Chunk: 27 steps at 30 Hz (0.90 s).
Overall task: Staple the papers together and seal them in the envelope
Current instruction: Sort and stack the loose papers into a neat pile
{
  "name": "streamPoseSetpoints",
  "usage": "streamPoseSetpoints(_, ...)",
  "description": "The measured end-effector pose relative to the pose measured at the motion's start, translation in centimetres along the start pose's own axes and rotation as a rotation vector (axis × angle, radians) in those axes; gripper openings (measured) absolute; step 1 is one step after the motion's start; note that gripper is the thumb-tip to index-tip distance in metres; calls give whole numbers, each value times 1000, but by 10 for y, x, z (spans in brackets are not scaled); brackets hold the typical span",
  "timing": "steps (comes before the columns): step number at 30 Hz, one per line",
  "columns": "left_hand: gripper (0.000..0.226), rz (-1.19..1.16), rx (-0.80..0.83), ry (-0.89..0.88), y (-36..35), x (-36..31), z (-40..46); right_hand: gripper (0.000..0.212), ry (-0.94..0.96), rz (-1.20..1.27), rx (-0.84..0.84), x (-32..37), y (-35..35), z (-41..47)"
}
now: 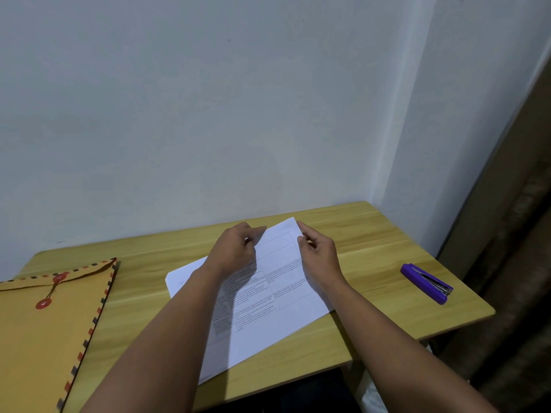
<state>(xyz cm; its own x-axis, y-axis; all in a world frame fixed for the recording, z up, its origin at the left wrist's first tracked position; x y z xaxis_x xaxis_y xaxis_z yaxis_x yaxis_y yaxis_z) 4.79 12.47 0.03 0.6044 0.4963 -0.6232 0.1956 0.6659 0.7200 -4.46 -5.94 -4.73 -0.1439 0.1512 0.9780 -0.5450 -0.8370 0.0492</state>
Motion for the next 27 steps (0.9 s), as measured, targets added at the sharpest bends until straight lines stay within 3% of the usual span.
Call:
streamPoseSetpoints(6,42,-67,17,24,-2,3,-1,42,5,47,2,-5,2,-1)
streamPoseSetpoints(10,29,-39,0,31,-5,1,0,45,10,-19,45,-6,-1,-4)
streamPoseSetpoints(15,13,59,-74,30,0,0,6,52,157,-310,143,2,-1,-14)
streamPoseSetpoints(21,21,-1,-38,11,-1,2,7,48,143,-247,133,-2,-2,-15)
streamPoseSetpoints(27,15,147,-173,31,15,6,9,54,152,-373,198,-7,-2,-15)
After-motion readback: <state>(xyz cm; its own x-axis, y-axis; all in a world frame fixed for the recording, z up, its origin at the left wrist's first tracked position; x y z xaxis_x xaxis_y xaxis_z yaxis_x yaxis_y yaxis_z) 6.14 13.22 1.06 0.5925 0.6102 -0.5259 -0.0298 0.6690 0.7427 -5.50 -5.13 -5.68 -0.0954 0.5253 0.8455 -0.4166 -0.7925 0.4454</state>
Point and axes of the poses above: each hand's wrist, its own z-axis towards the middle knuckle, its own y-axis out of the back of the hand, x = y × z, the point moved 6 cm from there along z, towards the middle knuckle
